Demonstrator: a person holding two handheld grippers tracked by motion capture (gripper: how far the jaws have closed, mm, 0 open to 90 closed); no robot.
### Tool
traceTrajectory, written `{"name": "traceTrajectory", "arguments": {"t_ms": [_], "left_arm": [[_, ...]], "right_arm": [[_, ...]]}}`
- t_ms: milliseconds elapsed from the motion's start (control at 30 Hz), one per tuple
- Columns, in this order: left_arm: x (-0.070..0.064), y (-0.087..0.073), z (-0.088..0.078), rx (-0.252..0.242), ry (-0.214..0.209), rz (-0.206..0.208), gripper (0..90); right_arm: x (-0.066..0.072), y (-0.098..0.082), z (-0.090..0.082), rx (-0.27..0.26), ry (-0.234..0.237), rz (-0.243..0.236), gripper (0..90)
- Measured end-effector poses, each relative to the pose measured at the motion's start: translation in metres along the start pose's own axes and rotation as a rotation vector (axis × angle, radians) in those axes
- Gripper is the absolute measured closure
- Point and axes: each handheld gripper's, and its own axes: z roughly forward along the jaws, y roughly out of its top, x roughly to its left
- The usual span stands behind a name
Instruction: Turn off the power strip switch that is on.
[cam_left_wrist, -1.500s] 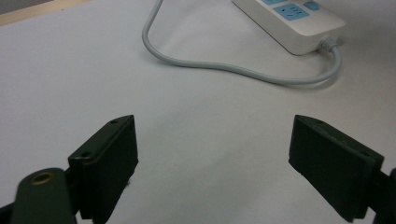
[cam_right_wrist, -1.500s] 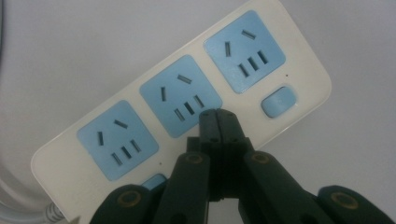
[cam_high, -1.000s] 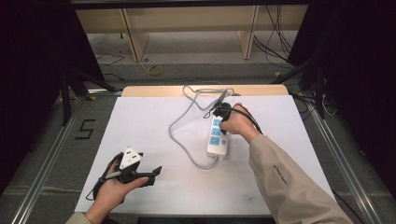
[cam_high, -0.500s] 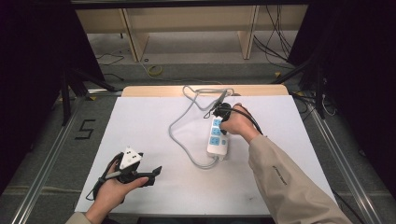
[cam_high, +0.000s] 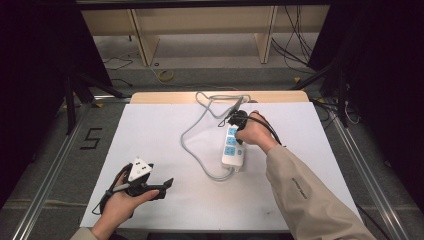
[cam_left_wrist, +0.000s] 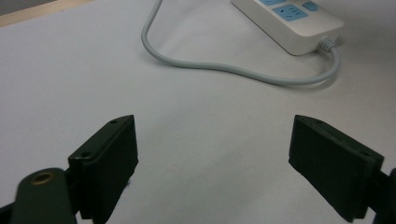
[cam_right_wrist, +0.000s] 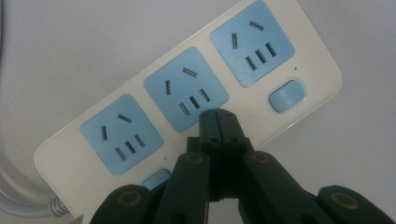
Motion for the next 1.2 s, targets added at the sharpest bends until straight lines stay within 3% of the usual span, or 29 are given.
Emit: {"name": "traceTrajectory", "arguments": {"t_ms": [1200], "left_arm": [[-0.0001, 0.0005, 0.0005, 0.003, 0.001, 0.006, 15.2]], "right_arm": [[0.0017, -0.0011, -0.0007, -0.008, -0.008, -0.003, 90.0]]}}
